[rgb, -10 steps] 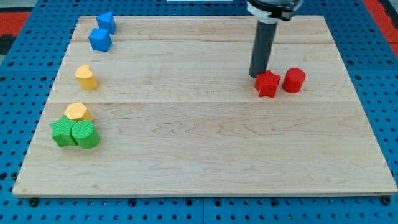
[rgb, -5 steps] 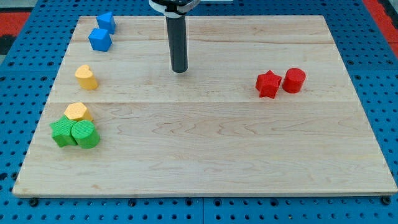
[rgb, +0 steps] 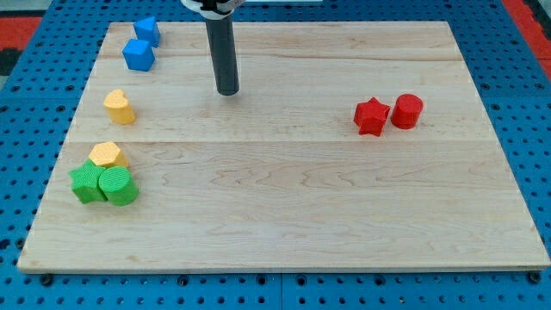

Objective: Nudge the blue cube a bit up

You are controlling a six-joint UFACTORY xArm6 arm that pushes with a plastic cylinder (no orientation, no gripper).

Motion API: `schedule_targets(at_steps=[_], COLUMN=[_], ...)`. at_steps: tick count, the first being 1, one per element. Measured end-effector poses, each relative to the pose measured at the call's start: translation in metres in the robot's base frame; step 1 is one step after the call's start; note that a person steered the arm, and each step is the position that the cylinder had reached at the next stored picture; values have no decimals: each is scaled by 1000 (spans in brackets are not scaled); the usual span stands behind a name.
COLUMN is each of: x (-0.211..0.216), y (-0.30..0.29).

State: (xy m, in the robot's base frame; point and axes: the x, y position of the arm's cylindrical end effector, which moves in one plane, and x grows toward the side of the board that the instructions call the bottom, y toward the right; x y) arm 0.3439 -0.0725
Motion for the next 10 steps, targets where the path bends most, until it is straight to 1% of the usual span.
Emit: schedule_targets(at_steps=[1, 4, 6, 7, 8, 10], x=[-2, 0, 0, -16, -54, -98], y=[10, 5, -117, -139, -165, -221])
